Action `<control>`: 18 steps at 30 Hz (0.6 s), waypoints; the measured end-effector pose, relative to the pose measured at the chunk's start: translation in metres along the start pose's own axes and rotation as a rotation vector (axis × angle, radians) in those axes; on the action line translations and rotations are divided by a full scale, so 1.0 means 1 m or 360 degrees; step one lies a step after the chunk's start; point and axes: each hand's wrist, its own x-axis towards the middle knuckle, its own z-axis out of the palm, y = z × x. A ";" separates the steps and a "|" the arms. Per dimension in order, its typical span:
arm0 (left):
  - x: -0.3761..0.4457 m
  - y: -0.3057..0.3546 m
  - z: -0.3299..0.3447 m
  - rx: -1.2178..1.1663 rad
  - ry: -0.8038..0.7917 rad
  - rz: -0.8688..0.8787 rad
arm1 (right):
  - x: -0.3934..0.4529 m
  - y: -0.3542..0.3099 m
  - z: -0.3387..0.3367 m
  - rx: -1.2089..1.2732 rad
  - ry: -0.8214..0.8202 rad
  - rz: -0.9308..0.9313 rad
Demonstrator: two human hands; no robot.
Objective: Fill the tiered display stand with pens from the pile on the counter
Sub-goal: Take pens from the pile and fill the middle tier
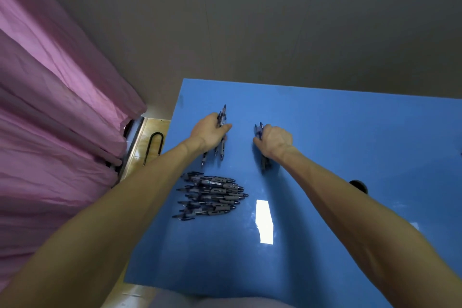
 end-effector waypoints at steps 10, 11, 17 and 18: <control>-0.026 0.014 -0.003 0.0021 0.0108 -0.0019 | -0.019 0.010 0.001 0.0290 -0.0217 0.0152; -0.029 0.015 -0.004 0.0017 0.0099 -0.0015 | -0.023 0.013 0.001 0.0421 -0.0221 0.0202; -0.058 0.038 -0.004 0.0002 0.0014 0.0078 | -0.061 0.029 0.001 0.0868 -0.0121 0.0357; -0.066 0.045 -0.004 0.0006 -0.0003 0.0112 | -0.069 0.031 -0.001 0.0952 -0.0121 0.0356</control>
